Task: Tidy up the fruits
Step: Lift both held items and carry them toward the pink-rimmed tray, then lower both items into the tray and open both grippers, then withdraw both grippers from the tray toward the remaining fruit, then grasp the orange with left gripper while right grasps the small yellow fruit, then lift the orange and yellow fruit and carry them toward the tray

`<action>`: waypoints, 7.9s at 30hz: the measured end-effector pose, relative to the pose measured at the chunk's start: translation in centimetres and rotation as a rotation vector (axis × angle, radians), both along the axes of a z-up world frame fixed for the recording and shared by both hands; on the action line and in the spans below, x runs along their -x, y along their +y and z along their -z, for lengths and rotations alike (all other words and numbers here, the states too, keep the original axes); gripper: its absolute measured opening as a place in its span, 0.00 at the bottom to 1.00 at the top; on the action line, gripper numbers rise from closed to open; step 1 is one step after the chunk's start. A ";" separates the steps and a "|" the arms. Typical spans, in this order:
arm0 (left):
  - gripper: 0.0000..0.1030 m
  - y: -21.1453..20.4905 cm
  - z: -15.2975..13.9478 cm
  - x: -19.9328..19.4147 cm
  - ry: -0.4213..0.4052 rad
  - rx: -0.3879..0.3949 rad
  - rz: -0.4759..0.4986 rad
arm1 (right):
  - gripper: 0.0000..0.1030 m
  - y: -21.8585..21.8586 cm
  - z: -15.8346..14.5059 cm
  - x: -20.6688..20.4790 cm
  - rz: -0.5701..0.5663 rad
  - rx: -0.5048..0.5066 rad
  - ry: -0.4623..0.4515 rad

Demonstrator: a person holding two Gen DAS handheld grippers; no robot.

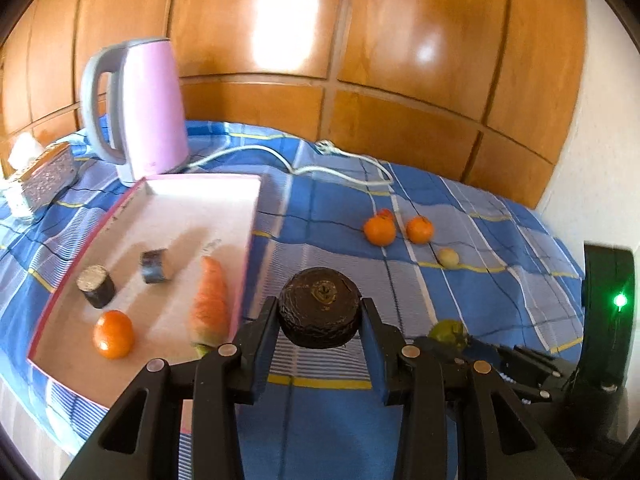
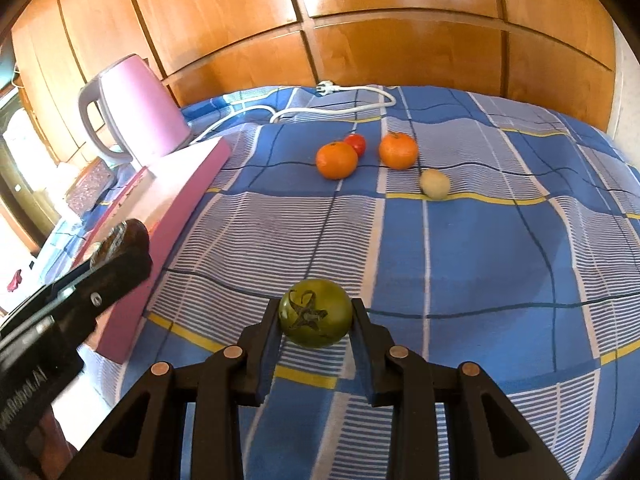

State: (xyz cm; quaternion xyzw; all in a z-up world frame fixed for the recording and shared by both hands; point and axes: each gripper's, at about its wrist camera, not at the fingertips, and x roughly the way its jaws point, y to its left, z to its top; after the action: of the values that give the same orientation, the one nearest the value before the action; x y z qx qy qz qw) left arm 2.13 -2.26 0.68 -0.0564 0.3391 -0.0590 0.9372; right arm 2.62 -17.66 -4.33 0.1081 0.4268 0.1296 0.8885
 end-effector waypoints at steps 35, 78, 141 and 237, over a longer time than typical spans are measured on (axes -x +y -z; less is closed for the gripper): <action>0.39 14.8 0.2 -2.6 0.028 0.096 -0.319 | 0.32 14.2 -7.2 -6.7 -0.331 -0.076 -0.080; 0.46 12.5 -1.2 0.1 -0.004 0.027 -0.338 | 0.37 11.2 -4.3 -4.4 -0.187 -0.013 -0.025; 0.46 -2.6 -0.7 0.3 -0.018 -0.167 0.036 | 0.37 -4.7 0.5 -2.6 0.190 -0.076 0.046; 0.39 -6.7 6.7 -11.9 0.175 0.016 0.106 | 0.27 -6.4 2.9 -12.1 0.106 0.094 0.015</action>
State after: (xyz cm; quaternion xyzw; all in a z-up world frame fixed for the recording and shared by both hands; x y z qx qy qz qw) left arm 14.06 -9.01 -6.07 -0.0509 0.4218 -0.1058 0.8990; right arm 14.70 -24.10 -7.24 0.0899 0.4329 0.0613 0.8949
